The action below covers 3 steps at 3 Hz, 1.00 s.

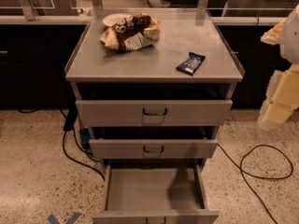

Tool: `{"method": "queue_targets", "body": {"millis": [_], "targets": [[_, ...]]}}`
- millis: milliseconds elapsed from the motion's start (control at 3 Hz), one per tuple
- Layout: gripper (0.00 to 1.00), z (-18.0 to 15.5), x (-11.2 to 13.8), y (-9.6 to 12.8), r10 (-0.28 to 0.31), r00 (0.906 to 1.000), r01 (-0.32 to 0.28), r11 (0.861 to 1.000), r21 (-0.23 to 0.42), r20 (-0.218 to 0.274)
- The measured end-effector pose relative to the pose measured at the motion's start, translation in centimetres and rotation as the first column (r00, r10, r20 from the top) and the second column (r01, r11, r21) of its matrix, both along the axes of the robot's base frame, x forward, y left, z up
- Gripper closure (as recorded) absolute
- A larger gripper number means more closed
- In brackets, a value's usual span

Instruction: Close bottom drawer

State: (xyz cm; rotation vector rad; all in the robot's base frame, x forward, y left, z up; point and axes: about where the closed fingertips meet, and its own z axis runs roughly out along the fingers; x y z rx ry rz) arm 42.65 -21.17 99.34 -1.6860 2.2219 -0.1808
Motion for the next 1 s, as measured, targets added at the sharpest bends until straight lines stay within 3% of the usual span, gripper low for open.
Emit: {"method": "queue_targets", "body": {"millis": [333, 667, 1000], "targets": [[0.0, -0.5, -0.1, 0.1, 0.006, 1.0, -0.006, 1.0, 0.004, 0.003], [0.0, -3.5, -0.4, 0.8, 0.021, 0.9998, -0.021, 0.999, 0.028, -0.004], [0.0, -9.1, -0.6, 1.4, 0.034, 0.9994, -0.034, 0.999, 0.007, -0.004]]}}
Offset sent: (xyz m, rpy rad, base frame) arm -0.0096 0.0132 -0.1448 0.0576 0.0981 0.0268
